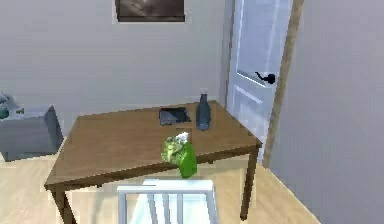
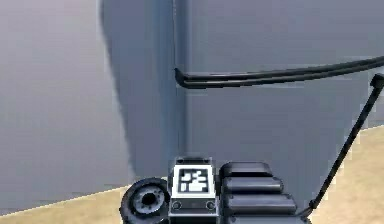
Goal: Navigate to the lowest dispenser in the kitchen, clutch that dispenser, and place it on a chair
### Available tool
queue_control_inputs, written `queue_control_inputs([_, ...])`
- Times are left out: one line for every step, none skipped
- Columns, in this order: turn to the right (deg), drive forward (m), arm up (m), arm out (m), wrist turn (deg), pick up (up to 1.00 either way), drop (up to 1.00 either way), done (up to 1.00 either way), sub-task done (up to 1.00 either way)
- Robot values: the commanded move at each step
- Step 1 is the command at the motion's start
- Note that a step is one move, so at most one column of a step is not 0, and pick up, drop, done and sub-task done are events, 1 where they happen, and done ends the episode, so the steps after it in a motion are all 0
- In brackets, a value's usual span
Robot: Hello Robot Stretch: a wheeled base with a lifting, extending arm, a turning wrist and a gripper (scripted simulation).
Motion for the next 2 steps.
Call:
queue_control_inputs([36.0,0.0,0.0,0.0,0.0,0.0,0.0,0.0,0.0])
queue_control_inputs([0.0,0.65,0.0,0.0,0.0,0.0,0.0,0.0,0.0])
